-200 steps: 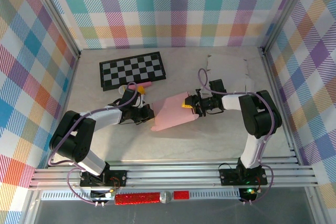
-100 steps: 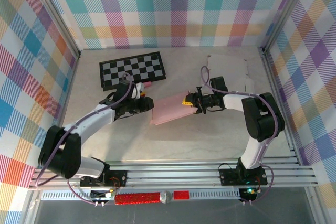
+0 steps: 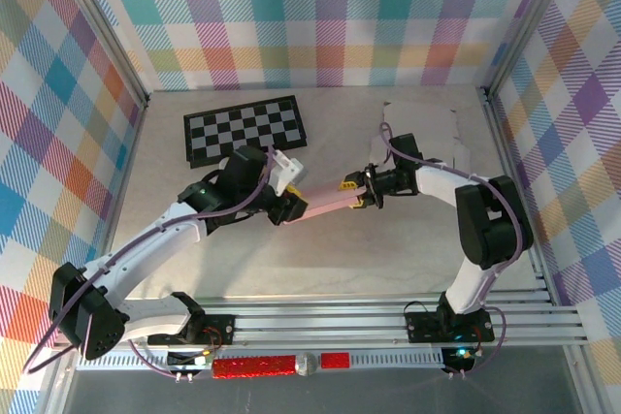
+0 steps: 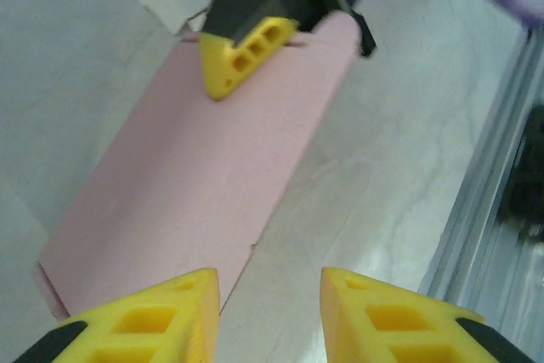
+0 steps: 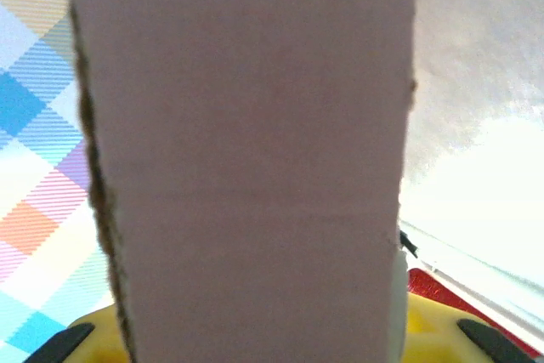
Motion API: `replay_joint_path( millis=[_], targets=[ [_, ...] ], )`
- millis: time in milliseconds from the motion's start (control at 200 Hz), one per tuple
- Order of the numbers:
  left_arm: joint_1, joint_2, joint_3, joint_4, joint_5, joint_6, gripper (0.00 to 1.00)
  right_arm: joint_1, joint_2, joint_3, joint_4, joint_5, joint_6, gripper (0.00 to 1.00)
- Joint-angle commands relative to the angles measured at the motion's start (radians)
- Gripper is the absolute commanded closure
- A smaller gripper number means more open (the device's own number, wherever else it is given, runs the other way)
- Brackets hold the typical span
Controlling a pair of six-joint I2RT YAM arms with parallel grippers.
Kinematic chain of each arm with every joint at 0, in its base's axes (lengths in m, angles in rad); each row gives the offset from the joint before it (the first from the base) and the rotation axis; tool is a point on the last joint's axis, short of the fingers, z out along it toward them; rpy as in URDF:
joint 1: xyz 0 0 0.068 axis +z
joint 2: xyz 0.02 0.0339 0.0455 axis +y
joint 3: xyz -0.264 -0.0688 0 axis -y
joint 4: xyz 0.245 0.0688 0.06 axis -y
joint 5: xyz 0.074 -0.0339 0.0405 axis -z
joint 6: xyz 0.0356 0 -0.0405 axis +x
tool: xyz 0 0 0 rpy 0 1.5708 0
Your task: Fold the paper box
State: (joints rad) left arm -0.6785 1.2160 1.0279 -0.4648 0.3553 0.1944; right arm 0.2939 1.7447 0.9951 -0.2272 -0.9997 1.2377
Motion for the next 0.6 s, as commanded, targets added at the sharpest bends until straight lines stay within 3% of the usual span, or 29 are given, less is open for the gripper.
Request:
replay_joint_path(
  millis=[0, 120, 145, 175, 345, 595],
  targets=[
    [-0.052, 0.032, 0.069, -0.191, -0.071, 0.236, 0.63, -0.005, -0.036, 0.005, -0.121, -0.048, 0.123, 0.67],
    [-0.089, 0.048, 0.097, -0.253, -0.093, 0.346, 0.59, -0.009, -0.062, -0.016, -0.185, -0.06, 0.18, 0.67],
    [-0.098, 0.051, 0.098, -0.262, -0.097, 0.368, 0.51, -0.012, -0.067, -0.018, -0.207, -0.066, 0.185, 0.67],
    [-0.109, 0.055, 0.1, -0.269, -0.113, 0.387, 0.49, -0.015, -0.07, -0.024, -0.224, -0.069, 0.194, 0.68],
    [-0.122, 0.096, 0.093, -0.262, -0.191, 0.429, 0.47, -0.03, -0.115, -0.084, -0.24, -0.065, 0.268, 0.69],
    [-0.133, 0.152, 0.097, -0.242, -0.184, 0.447, 0.45, -0.041, -0.156, -0.206, -0.133, -0.047, 0.427, 0.71]
  ],
)
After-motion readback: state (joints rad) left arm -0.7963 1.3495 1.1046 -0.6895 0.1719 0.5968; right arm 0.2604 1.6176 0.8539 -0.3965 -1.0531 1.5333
